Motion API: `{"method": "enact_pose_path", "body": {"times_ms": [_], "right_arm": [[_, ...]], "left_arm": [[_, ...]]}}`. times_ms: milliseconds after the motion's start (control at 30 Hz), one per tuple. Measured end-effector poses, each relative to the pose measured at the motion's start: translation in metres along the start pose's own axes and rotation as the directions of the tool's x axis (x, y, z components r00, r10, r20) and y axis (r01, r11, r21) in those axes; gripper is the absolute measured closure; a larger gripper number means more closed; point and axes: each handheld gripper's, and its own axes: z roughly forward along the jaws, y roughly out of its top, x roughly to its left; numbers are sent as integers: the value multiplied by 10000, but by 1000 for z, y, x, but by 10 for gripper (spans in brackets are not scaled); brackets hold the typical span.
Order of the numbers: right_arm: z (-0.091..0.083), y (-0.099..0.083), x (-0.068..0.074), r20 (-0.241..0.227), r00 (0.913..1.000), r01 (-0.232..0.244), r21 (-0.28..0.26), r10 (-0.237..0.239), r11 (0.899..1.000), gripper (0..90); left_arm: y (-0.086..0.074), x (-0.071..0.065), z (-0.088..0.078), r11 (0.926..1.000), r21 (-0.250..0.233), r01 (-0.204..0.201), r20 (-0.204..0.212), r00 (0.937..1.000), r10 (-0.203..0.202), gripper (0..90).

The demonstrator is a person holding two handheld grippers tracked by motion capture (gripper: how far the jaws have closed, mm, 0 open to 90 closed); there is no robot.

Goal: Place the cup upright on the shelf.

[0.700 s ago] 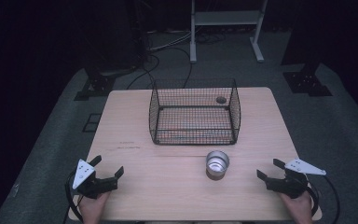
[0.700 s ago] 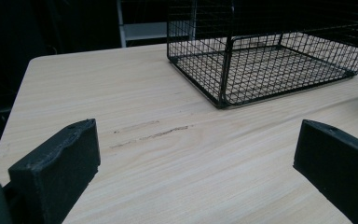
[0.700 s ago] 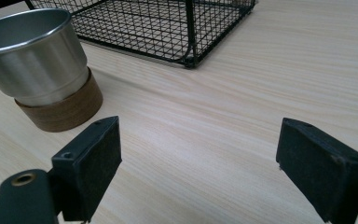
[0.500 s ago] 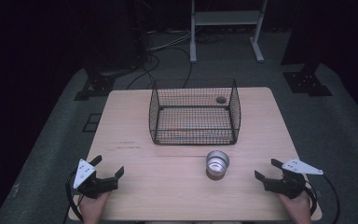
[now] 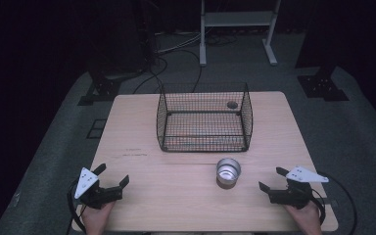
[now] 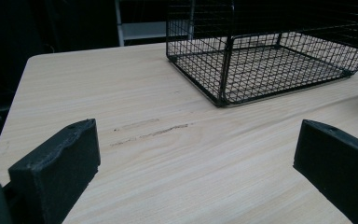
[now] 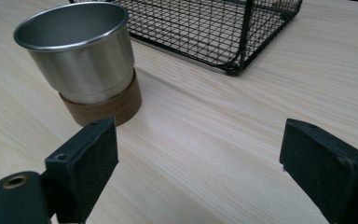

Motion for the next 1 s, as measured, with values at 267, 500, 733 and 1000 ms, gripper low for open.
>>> {"method": "enact_pose_path", "body": {"times_ms": [267, 500, 733, 1000], "right_arm": [[6, 5, 13, -356, 9984, 443, 146, -438, 9989, 71], [13, 10, 26, -825, 9941, 720, 237, -698, 9971, 38], [24, 14, 41, -1155, 9888, 1004, 441, -948, 9940, 26], [36, 21, 53, -1487, 9815, 1315, 687, -1202, 9889, 16]], "left_arm": [[0, 0, 0, 10000, -6, 13, -31, 10000, -13, 0], [-1, -1, -2, 10000, -40, 65, -47, 10000, -65, 0], [-1, -2, -1, 10000, 26, 14, -56, 10000, -14, 0], [-1, 1, -3, 9999, -77, 131, -114, 9998, -132, 0]]}}
